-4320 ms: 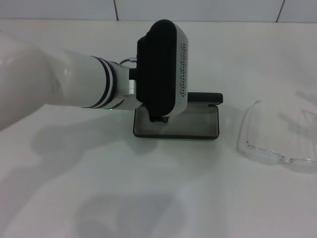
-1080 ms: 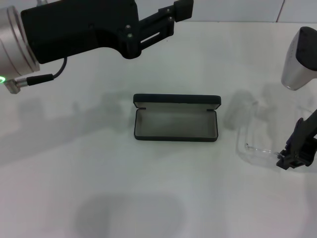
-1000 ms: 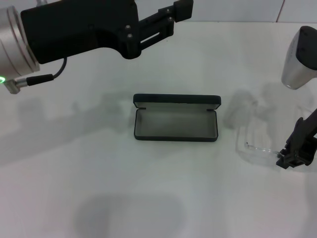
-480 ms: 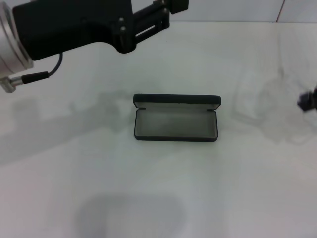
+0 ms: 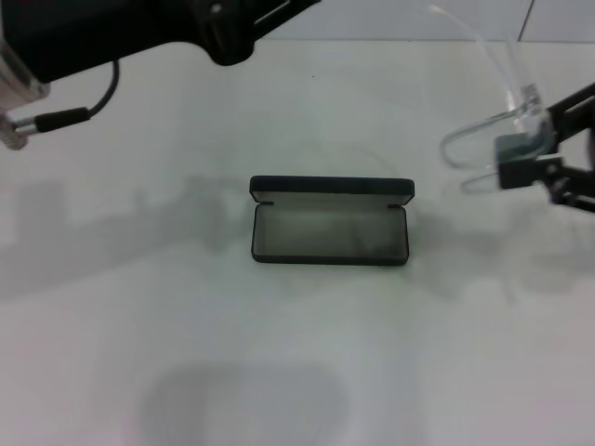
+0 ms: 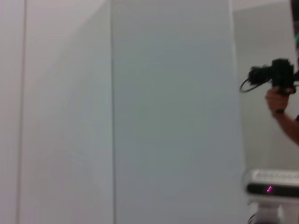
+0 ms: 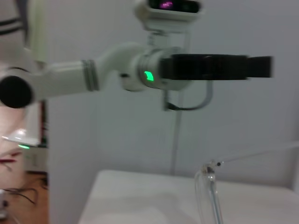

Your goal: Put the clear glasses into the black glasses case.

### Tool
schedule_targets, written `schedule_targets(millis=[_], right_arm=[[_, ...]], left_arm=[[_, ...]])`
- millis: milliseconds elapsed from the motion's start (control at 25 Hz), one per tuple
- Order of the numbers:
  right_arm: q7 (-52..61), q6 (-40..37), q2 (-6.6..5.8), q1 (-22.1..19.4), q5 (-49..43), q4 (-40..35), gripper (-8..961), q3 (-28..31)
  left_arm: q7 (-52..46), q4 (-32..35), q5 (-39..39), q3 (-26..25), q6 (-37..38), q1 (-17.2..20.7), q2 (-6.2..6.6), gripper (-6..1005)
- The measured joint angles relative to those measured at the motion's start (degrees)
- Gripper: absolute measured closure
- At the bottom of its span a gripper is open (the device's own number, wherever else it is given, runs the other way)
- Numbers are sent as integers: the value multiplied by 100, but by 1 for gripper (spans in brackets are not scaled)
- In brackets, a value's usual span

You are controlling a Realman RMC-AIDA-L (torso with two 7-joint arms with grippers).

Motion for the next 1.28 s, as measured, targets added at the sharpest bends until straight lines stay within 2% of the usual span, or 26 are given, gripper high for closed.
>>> schedule_targets(millis=[120,360,720,1280], right_arm=[[-391,330,-9,143,68,453,843,-563],[-739,936,-10,406,115,807,843,-1359],[-955,1013,-18,637,458,880,844,-1474],[-1120,848,-39,451,1024,794,844,-1415]], left_arm=[[-17,-121,-13,-2,165,-163,7,721],[-1,-333,-3,-7,339,-294,13,745],[13,-758,87,-10,400,-550,31,879],[-49,-954,192,-10,772,-591,34,879]])
